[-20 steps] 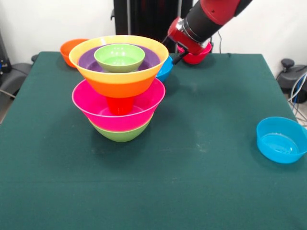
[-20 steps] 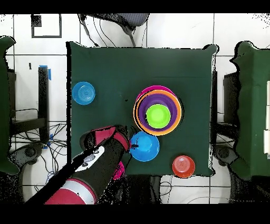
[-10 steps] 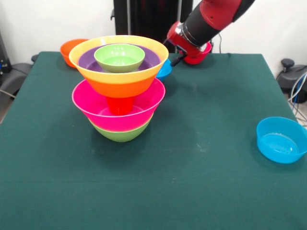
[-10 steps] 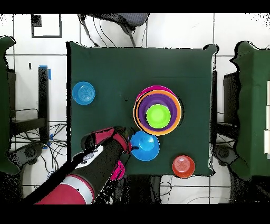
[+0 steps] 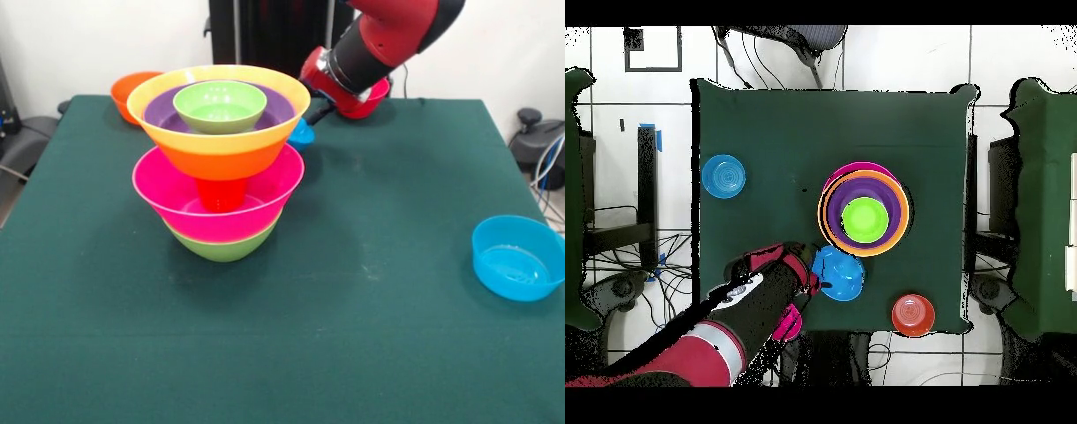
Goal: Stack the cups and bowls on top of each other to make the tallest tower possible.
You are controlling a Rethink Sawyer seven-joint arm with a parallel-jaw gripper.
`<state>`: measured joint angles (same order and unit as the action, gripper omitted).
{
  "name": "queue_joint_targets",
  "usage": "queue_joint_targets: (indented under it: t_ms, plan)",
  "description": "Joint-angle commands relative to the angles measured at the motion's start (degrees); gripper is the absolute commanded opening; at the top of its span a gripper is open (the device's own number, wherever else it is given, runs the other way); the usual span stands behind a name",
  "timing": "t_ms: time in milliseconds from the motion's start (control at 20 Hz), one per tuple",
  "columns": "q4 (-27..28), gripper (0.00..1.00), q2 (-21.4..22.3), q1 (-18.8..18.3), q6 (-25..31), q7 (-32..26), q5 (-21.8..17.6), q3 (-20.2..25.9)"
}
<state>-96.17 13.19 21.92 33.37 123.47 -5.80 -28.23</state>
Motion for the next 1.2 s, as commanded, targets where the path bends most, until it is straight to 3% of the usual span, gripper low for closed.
queue_joint_targets:
  t_ms: [50,1200]
  plan:
    - [0.9,1.00,-3.2,0.8,-5.7,13.4,3.7,4.4]
    - [-1.4,1.00,0.1,0.6,-4.3,11.8,5.3,5.1]
